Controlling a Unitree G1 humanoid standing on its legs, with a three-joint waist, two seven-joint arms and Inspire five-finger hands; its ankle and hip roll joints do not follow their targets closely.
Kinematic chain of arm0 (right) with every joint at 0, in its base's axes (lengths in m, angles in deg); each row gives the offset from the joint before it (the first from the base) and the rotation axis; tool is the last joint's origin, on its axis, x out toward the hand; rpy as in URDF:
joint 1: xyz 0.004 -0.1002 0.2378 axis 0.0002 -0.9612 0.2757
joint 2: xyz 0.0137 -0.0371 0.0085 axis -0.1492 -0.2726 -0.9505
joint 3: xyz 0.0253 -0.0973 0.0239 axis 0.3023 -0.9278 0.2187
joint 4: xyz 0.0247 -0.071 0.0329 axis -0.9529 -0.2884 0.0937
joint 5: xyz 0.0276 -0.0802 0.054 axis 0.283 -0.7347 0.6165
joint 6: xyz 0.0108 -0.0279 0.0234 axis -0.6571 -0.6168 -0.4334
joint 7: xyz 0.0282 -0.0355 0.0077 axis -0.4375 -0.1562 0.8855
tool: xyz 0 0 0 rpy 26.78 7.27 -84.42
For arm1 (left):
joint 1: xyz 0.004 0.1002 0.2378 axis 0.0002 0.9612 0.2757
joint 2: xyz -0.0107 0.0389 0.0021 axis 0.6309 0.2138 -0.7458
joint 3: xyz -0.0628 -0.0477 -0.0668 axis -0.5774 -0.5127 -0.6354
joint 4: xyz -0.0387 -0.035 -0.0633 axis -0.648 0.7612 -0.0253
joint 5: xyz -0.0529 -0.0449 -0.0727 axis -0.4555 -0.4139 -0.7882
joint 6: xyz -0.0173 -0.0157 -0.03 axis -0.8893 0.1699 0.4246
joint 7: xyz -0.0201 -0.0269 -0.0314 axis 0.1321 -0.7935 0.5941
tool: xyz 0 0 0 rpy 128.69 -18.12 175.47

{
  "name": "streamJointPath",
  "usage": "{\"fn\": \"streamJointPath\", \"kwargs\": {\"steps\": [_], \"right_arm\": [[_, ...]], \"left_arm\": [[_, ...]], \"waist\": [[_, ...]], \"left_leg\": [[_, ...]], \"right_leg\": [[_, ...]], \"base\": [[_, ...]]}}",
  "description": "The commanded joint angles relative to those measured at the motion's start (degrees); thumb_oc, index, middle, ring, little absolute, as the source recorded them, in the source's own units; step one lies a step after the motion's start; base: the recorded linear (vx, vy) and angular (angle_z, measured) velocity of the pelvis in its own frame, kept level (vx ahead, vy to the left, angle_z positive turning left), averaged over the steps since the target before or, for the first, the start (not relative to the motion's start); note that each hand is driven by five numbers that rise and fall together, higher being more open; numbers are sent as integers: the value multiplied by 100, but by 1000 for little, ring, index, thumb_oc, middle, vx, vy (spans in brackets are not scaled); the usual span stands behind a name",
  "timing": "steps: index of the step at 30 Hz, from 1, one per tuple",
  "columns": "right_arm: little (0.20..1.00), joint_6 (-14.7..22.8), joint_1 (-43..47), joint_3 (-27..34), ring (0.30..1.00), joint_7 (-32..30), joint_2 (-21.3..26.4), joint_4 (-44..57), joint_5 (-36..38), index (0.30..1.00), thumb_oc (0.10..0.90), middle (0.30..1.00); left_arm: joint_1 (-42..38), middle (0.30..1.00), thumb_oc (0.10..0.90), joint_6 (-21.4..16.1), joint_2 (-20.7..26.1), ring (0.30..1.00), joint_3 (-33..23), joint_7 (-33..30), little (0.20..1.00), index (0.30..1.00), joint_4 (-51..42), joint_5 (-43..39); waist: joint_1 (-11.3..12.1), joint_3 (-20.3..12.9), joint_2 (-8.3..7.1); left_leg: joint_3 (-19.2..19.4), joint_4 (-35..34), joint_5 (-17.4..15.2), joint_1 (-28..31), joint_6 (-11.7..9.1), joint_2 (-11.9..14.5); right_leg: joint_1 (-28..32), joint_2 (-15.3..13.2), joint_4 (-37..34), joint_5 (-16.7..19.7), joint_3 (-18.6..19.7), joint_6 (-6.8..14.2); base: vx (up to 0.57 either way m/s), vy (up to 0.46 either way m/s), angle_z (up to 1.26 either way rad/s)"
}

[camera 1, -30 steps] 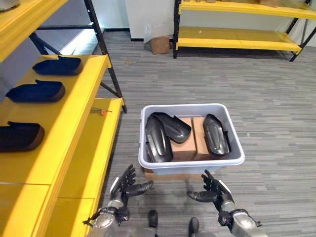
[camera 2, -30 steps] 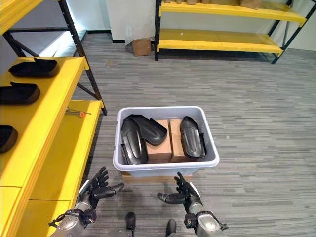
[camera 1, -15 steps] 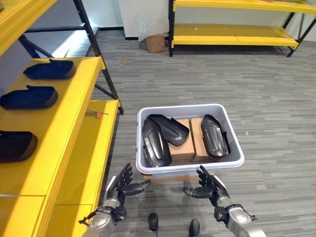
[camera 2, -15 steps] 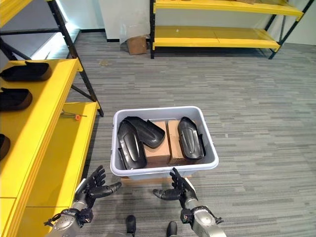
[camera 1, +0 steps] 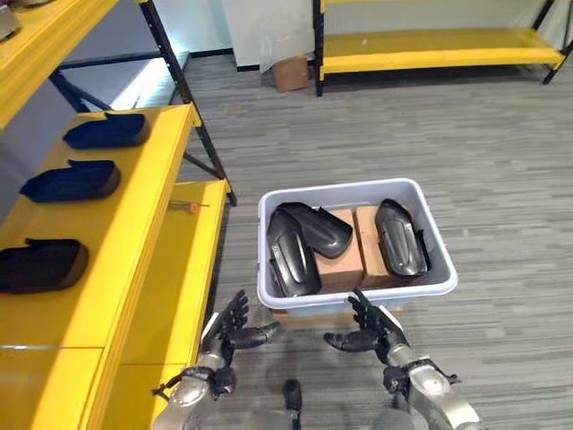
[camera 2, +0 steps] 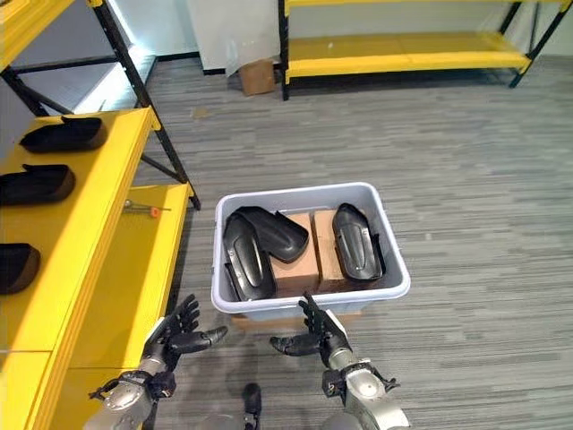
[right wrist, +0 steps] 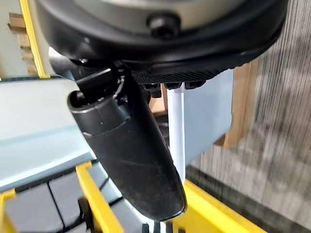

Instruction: Move parts from the plastic box to the shelf.

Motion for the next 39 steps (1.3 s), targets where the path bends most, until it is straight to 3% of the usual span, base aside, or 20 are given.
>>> {"fn": "streamJointPath", "kwargs": {"steps": [1,4,12,15,18,22,24,30,39], "right_arm": [[1000,512,246,157,1000,-20,67,670,-95,1000,900,1000],[1000,567,201,225,1000,-31,259,857,-131,1000,900,1000],[1000,672,316,259,1000,-101,529,1001,-197,1000,900,1000],[1000,819,545,435,1000,-310,812,1346,-774,1000,900,1000],[1000,1038,906,785,1000,-616,1346,2109,-1899,1000,900,1000],[1000,1124,1587,1178,1000,-1321,1787,2444,-3013,1000,900,1000],[1000,898,2672,1055,1000,-1922,1966,2212,-3843,1000,900,1000],[1000,708,3240,965,1000,-2085,2110,2032,-4232,1000,900,1000],[1000,336,4703,69,1000,-2353,1975,345,-4440,1000,900,1000]], "left_arm": [[-157,1000,900,-450,155,1000,-238,26,1000,1000,-507,219],[56,1000,900,-458,142,1000,-341,69,1000,1000,-581,157],[20,1000,900,-493,57,1000,-359,47,1000,1000,-551,88],[-74,1000,900,-535,27,1000,-427,15,1000,1000,-578,181],[8,1000,900,-589,44,1000,-557,70,1000,1000,-619,255],[75,1000,900,-638,110,1000,-562,85,1000,1000,-737,283],[-78,1000,900,-682,177,1000,-405,9,1000,1000,-850,275],[-161,1000,900,-697,209,1000,-377,-51,1000,1000,-942,244],[-435,1000,900,-808,323,1000,-297,-199,1000,1000,-935,152]], "waist": [[28,-117,-274],[36,-217,-264],[17,-208,-80],[-29,-148,19],[-34,-44,94],[21,120,137],[115,487,165],[155,742,173],[342,1117,181]], "left_leg": [[-436,402,-488,119,-266,306],[-519,209,-313,219,-473,654],[-482,-485,343,308,-780,1228],[-346,-605,567,279,-903,1368],[-230,-610,669,256,-969,1463],[-203,-642,710,127,-1000,1494],[-223,-618,710,-139,-990,1439],[-235,-658,732,-324,-982,1385],[-236,-692,824,-625,-1016,1333]], "right_leg": [[108,388,-145,703,-231,102],[326,688,-464,553,-596,89],[333,1143,-751,217,-734,-49],[255,1240,-795,181,-746,-83],[134,1300,-759,165,-702,-105],[-15,1263,-705,179,-753,-86],[-313,1153,-576,237,-753,-77],[-579,1071,-392,256,-744,-73],[-933,971,-288,352,-706,-62]], "base": [[114,-293,17],[123,-296,12],[36,-161,-16],[3,-74,1],[-11,-45,-6],[-80,-16,-9],[-210,27,2],[-77,22,8],[-46,2,3]]}}
